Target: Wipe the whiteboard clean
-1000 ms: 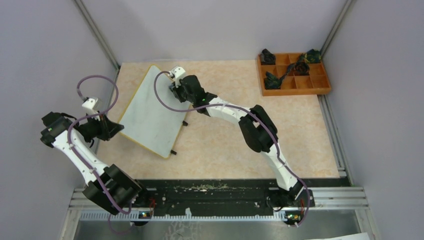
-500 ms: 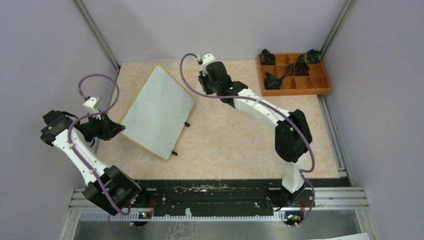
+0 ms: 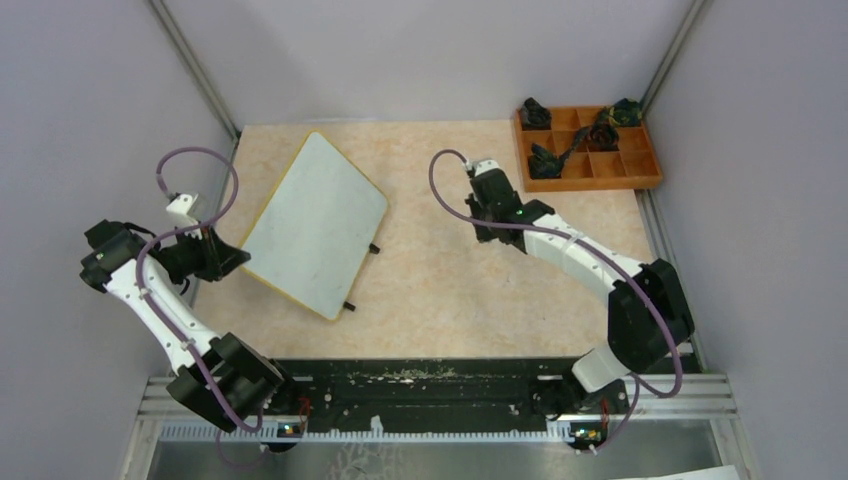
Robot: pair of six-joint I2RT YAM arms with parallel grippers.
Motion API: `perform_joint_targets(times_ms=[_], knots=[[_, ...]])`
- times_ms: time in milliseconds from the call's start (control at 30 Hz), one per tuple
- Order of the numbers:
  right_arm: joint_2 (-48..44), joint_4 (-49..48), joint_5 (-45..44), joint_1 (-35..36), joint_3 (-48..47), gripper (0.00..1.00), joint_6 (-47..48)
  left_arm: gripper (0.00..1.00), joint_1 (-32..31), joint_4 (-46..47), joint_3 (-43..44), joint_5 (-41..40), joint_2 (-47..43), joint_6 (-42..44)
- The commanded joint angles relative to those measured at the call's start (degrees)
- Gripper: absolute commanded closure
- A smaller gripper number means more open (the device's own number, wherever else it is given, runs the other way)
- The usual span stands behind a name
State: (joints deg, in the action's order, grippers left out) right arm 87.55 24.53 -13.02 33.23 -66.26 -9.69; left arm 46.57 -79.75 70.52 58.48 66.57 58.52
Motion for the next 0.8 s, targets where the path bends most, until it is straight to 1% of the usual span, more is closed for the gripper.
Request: perform_joint_targets(times_ms=[0,67,233,333,433,467,633,733,767], knots=[[-5.5,1.5,-2.3,-0.2,3.7,1.00,-3.2,0.93,-0.8,-1.2,0.1,-2.5,-1.3,2.2],[-5.8,1.7,-2.8,-0.4,5.9,1.00,-3.6,0.90,-0.8,-1.2,0.1,-2.3,-1.6,2.3],[-3.1,2.0,-1.6,-1.2,8.8,1.00,-4.4,0.72,-0.8,-1.2,-0.1,-1.8,-2.1,2.3],[-0.5,2.0,-0.3,-1.4,9.6,1.00,-4.8,0.69,-0.8,-1.2,-0.9,-1.6,-2.4,2.8],[1.8,2.1,0.7,-1.4,9.7,0.96,-5.0,0.69,-0.8,-1.2,-1.8,-1.1,-2.6,3.1],[2.3,1.9,0.8,-1.4,9.8,0.93,-5.2,0.69,-0.8,-1.2,-1.9,-1.1,-2.6,3.2],[3.7,1.4,1.2,-1.5,10.5,0.71,-5.3,0.69,-0.8,-1.2,-2.1,-1.2,-2.6,3.5],[3.8,1.5,1.6,-1.5,10.7,0.55,-5.5,0.68,-0.8,-1.2,-1.9,-1.1,-2.6,3.5],[3.6,1.4,1.8,-1.5,10.7,0.51,-5.4,0.68,-0.8,-1.2,-1.9,-1.2,-2.6,3.4]])
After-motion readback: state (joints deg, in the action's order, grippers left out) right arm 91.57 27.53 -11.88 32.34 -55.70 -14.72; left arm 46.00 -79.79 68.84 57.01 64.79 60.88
